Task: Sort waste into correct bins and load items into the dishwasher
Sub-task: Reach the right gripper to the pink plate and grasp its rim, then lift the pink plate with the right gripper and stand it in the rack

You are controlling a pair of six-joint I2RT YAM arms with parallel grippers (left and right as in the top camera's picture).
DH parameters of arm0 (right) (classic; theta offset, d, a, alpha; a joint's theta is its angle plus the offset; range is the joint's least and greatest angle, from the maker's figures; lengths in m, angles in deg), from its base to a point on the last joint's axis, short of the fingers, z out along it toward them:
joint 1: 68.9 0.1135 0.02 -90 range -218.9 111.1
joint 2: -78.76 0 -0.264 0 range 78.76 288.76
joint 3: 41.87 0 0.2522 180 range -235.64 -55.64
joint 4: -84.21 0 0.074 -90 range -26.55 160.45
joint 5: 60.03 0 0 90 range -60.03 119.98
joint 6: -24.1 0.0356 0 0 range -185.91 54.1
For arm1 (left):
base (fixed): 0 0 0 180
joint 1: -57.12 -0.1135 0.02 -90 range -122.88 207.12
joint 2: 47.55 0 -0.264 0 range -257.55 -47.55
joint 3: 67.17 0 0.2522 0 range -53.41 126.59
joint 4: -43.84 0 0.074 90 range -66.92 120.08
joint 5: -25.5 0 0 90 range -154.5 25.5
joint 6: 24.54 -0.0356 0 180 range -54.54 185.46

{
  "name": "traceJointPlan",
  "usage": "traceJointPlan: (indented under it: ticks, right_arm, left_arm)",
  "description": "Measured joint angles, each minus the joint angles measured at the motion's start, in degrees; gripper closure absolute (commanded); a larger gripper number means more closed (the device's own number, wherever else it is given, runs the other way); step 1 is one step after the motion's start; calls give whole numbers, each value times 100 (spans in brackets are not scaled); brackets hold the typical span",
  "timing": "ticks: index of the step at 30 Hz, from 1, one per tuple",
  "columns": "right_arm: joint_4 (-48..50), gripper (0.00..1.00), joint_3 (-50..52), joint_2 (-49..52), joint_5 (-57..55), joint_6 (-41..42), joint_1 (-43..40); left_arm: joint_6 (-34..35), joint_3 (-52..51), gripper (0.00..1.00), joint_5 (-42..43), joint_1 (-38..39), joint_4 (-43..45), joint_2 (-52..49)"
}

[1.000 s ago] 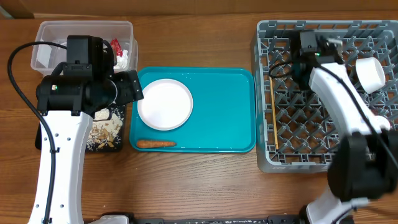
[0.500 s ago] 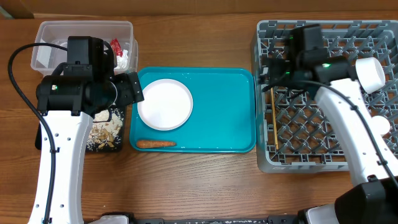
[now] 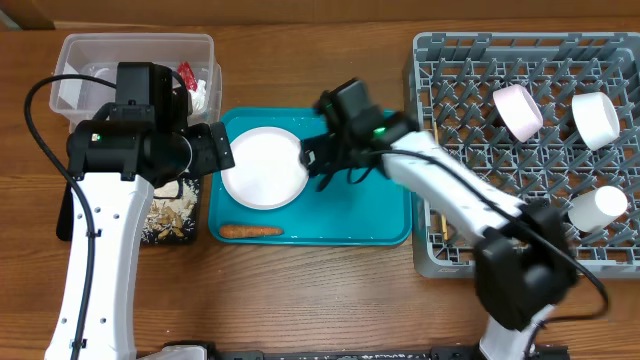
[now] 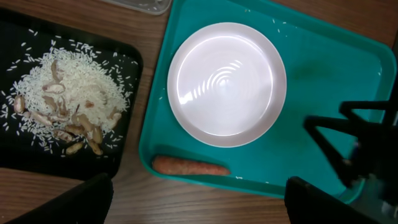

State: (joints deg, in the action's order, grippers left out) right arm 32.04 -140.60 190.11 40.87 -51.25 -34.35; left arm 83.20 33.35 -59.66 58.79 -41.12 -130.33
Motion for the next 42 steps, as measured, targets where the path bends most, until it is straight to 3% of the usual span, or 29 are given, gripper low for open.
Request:
traceJointPlan:
  ticks: [5, 8, 15, 18, 22, 34, 42]
  right_arm:
    - [354, 32, 0, 562, -304, 376, 284]
    - [509, 50, 0, 782, -439, 557, 348]
    - [573, 68, 0, 1060, -588, 782, 365]
    - [490, 84, 0, 1067, -713, 813, 365]
    - [356, 96, 0, 1067, -872, 841, 365]
    - [-544, 96, -195, 953, -970, 855, -304]
    - [-944, 96, -291, -428, -1899, 452, -955]
  left_arm:
    - [0, -7, 10, -72, 0, 0, 0]
    - [0, -7, 9, -109, 0, 2, 0]
    - [0, -7, 9, -153, 0, 0, 0]
    - [0, -7, 9, -164, 0, 0, 0]
    - [0, -7, 9, -170, 0, -2, 0]
    - [0, -7, 9, -175, 0, 2, 0]
    - [0, -7, 9, -175, 0, 7, 0]
